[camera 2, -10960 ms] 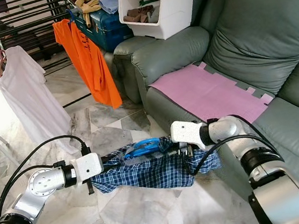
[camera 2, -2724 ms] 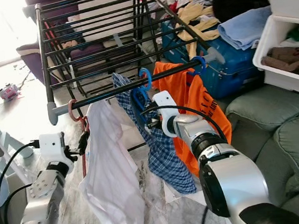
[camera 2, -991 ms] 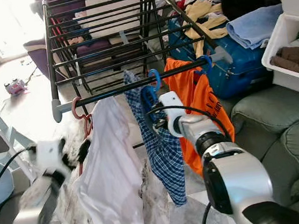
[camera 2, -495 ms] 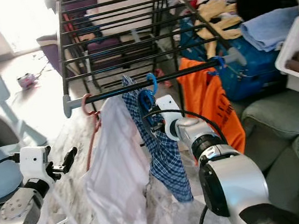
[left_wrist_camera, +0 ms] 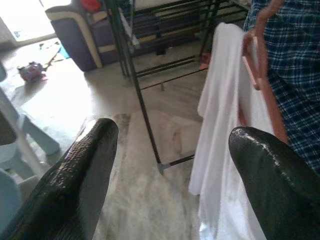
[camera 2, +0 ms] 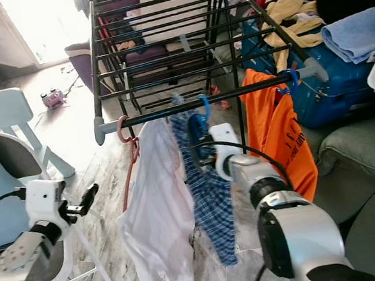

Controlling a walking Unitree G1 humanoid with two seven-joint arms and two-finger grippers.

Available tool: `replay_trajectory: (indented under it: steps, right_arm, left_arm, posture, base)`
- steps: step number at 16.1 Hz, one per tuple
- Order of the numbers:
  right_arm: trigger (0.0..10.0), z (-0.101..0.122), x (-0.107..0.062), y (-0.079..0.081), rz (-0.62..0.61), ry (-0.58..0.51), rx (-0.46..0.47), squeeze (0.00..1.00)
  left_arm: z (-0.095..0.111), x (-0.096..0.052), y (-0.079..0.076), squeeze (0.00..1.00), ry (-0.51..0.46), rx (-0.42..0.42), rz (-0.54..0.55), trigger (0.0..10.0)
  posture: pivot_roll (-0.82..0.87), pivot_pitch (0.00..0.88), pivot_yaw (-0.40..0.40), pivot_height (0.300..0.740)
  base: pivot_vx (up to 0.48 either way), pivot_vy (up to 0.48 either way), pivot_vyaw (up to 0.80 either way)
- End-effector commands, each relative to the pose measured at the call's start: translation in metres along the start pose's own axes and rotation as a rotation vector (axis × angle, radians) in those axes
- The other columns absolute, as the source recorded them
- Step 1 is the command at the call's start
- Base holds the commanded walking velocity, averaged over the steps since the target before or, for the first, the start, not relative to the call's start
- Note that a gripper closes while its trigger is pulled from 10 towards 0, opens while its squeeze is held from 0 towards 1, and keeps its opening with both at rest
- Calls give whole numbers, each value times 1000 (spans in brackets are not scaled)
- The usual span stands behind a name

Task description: Hang hanger

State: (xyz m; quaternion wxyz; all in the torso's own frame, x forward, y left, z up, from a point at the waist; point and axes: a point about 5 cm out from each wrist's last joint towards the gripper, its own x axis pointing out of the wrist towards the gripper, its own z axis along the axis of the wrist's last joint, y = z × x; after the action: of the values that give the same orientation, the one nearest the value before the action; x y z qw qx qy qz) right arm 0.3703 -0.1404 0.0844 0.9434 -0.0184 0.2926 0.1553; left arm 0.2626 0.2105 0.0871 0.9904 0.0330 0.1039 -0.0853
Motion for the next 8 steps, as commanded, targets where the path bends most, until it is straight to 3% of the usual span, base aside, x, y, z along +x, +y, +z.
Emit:
replay_trajectory:
  steps: [1, 3, 4, 8]
  right_arm:
    - [10000, -13, -1, -7, -39, 38, -18, 0]
    - [10000, -8, -2, -9, -42, 3, 7, 0]
    - [10000, -5, -3, -10, -41, -14, 39, 1000]
    - [10000, -4, -3, -10, -40, -42, 59, 1000]
  left_arm:
    - [3, 4, -2, 0, -8, -3, -6, 10000]
    - [4, 8, -6, 0, -15, -13, -6, 10000]
    - [3, 10, -9, 0, -18, -25, -7, 10000]
    - [4, 16, -15, 0, -24, -39, -16, 10000]
  posture:
    - [135, 12, 79, 740]
    - [114, 5, 71, 740]
    - [106, 3, 68, 740]
    - [87, 0, 59, 740]
  base:
    - [0, 0, 0]
    - [0, 0, 0]
    - [0, 0, 0]
    - [0, 0, 0]
